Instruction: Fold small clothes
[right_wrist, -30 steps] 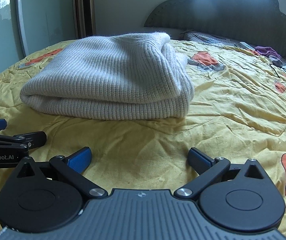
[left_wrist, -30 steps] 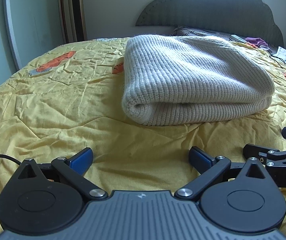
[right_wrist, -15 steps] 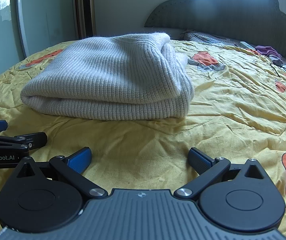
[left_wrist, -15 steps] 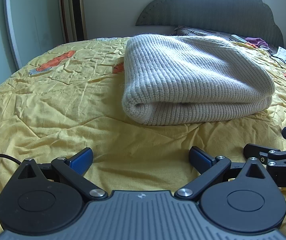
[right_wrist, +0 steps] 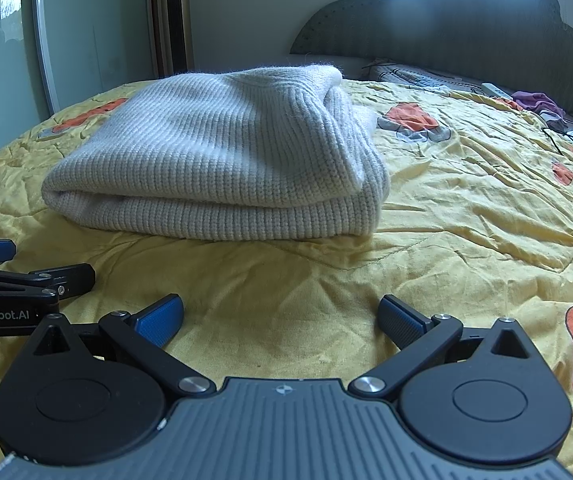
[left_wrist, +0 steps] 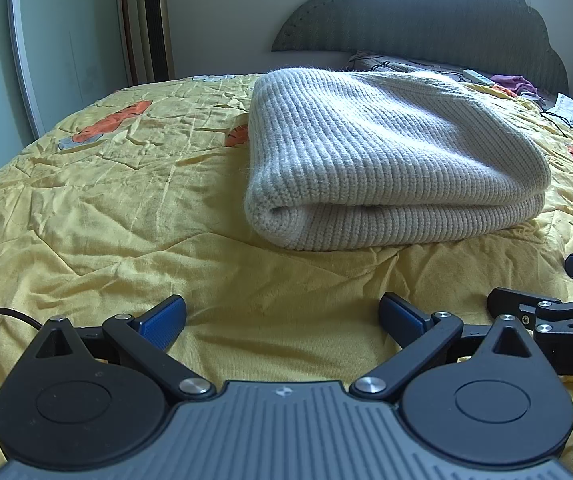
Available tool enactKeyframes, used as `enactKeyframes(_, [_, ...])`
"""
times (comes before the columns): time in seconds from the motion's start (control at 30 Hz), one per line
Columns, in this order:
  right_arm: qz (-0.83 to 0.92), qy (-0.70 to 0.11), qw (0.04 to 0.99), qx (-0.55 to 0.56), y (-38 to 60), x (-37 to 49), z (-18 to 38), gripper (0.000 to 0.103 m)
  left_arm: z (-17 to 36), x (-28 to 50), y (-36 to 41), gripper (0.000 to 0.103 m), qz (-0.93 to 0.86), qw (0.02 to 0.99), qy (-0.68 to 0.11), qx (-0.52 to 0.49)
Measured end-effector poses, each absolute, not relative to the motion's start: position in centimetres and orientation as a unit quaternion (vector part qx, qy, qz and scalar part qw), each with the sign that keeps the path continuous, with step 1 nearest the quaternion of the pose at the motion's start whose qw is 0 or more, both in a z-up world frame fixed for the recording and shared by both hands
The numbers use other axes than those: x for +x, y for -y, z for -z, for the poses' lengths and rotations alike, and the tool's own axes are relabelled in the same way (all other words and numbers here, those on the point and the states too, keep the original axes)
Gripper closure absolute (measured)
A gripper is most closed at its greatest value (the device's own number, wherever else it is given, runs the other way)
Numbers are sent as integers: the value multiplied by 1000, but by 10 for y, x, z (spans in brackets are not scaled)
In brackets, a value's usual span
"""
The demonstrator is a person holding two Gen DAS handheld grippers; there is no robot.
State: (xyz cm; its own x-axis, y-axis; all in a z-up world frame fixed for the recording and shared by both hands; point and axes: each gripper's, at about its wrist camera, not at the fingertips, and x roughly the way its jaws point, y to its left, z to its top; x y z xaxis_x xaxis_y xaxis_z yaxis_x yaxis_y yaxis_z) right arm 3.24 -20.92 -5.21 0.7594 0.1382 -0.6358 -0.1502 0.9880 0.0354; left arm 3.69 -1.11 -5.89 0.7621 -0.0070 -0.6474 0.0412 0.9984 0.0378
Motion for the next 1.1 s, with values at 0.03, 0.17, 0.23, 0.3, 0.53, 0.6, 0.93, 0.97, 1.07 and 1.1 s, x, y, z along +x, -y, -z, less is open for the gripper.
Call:
enactKeyframes(0.03, [-77,-338,938,-9,209,32,52,0,59,37,11,0,13,938,-345,25])
enactKeyframes(0.17, [-77,-338,938,-8,209,32,52,0,59,37,11,0,13,938,-345,25])
enactKeyframes(0.23, [-77,-338,938,-8,209,32,52,0,59,37,11,0,13,938,-345,25])
enactKeyframes(0.3, [-77,-338,938,-7,208,32,52,0,59,37,11,0,13,938,-345,25])
enactKeyframes(0.53, [-79,-338,938,-8,208,33,52,0,59,37,11,0,13,938,-345,25])
enactKeyframes(0.6, [-79,-338,938,-7,208,33,52,0,59,37,11,0,13,938,-345,25])
enactKeyframes(0.93, [-79,-338,938,-7,208,33,52,0,59,38,11,0,13,938,-346,25])
enactKeyframes(0.97, [-79,-338,938,-8,208,33,52,0,59,37,11,0,14,938,-346,24])
enactKeyframes(1.07, [-79,-338,938,-8,208,33,52,0,60,37,11,0,13,938,-347,24])
enactKeyframes(1.1, [-79,-338,938,-8,208,33,52,0,60,37,11,0,13,938,-347,24])
